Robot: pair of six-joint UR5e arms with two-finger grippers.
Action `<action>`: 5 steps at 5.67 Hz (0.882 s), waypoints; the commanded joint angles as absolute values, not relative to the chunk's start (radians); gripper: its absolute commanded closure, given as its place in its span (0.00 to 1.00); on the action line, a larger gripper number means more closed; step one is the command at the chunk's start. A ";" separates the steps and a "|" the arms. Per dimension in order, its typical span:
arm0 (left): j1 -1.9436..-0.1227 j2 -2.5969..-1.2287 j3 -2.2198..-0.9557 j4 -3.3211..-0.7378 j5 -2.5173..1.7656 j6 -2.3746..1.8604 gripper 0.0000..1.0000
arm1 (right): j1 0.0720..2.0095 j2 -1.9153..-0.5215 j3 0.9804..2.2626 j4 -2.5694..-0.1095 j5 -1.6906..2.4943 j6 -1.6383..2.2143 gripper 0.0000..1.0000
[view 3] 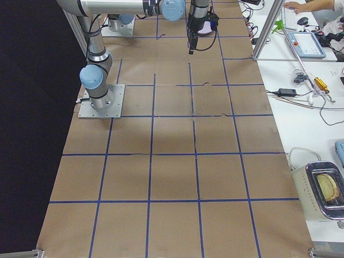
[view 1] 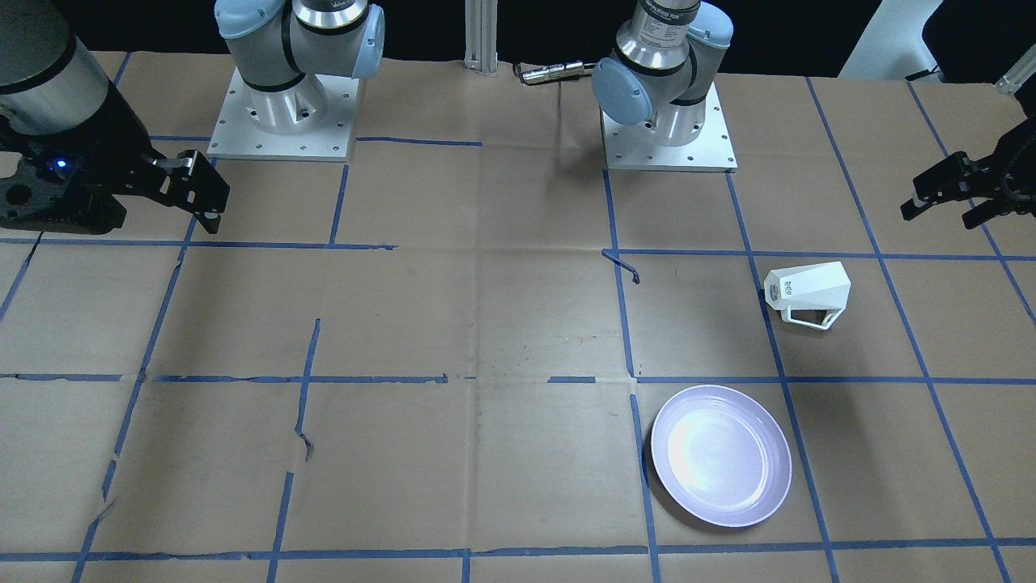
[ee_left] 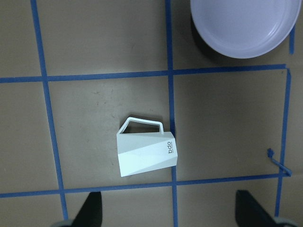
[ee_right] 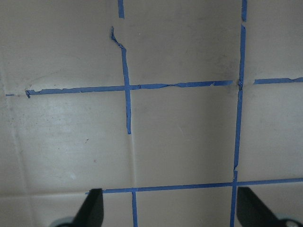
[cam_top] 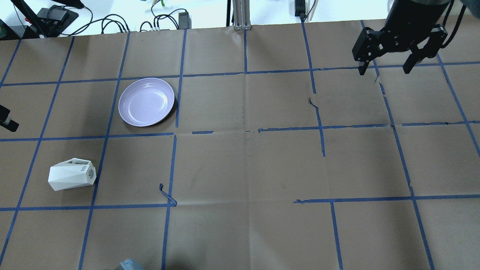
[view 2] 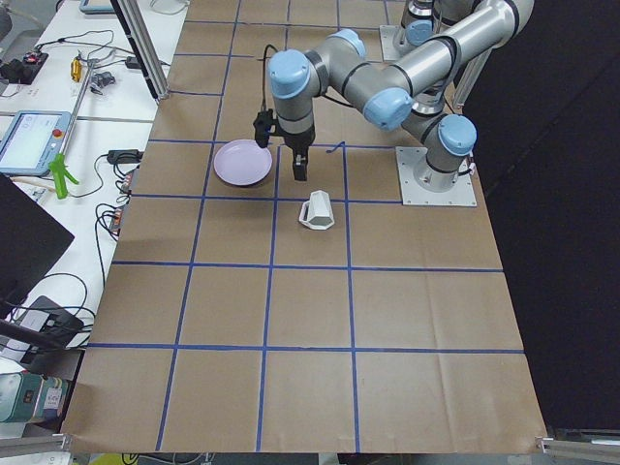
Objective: Flip cup and place on plate
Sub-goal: 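Close the left gripper on the open rim of the white cup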
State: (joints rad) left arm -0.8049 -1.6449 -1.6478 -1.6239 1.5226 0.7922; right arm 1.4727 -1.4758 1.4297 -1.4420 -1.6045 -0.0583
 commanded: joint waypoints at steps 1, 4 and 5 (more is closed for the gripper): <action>-0.660 -1.742 -1.695 -1.620 1.436 0.934 0.01 | 1.473 -1.476 1.430 -1.442 -1.605 -0.058 0.00; -0.583 -1.920 -1.698 -1.652 1.275 1.110 0.01 | 1.473 -1.476 1.430 -1.442 -1.605 -0.058 0.00; -0.554 -1.936 -1.695 -1.722 1.244 1.141 0.01 | 1.473 -1.476 1.430 -1.442 -1.605 -0.058 0.00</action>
